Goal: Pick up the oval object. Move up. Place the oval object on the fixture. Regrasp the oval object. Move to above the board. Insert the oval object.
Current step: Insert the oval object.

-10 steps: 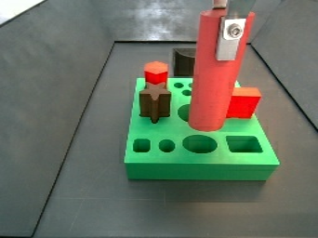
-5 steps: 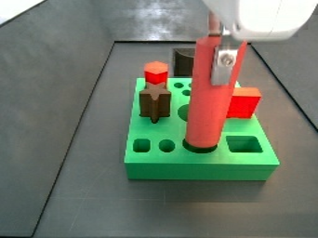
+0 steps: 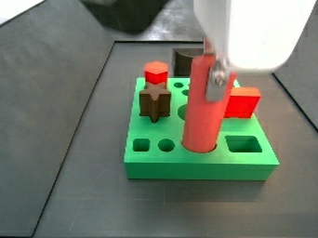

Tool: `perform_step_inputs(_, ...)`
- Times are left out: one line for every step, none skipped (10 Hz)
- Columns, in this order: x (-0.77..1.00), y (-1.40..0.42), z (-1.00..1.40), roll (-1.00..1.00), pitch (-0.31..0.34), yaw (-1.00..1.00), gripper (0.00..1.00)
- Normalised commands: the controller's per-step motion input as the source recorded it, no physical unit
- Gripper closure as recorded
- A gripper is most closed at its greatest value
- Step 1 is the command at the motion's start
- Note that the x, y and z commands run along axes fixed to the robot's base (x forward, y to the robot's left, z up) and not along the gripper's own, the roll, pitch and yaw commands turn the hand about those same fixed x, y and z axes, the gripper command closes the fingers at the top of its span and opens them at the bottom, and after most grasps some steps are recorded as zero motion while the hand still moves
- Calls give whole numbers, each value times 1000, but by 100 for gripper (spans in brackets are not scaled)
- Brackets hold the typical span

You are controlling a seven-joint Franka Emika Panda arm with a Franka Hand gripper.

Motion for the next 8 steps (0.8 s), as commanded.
perform_step_inputs(126, -331, -911, 179, 0, 17, 100)
perform_step_inputs(0, -557, -903, 231, 0, 283, 100)
perform_step_inputs(0, -569, -909, 236, 0, 280, 100)
perform_step_inputs(-11, -574, -929, 219, -10, 346, 100)
perform_step_inputs(-66, -397, 0, 136, -36, 71, 100)
perform_step_inputs(0, 60, 0, -86, 0, 0, 100)
perform_step_inputs(0, 3, 0, -24, 0, 0, 100)
perform_step_inputs(0, 0, 0, 0, 0, 0, 100)
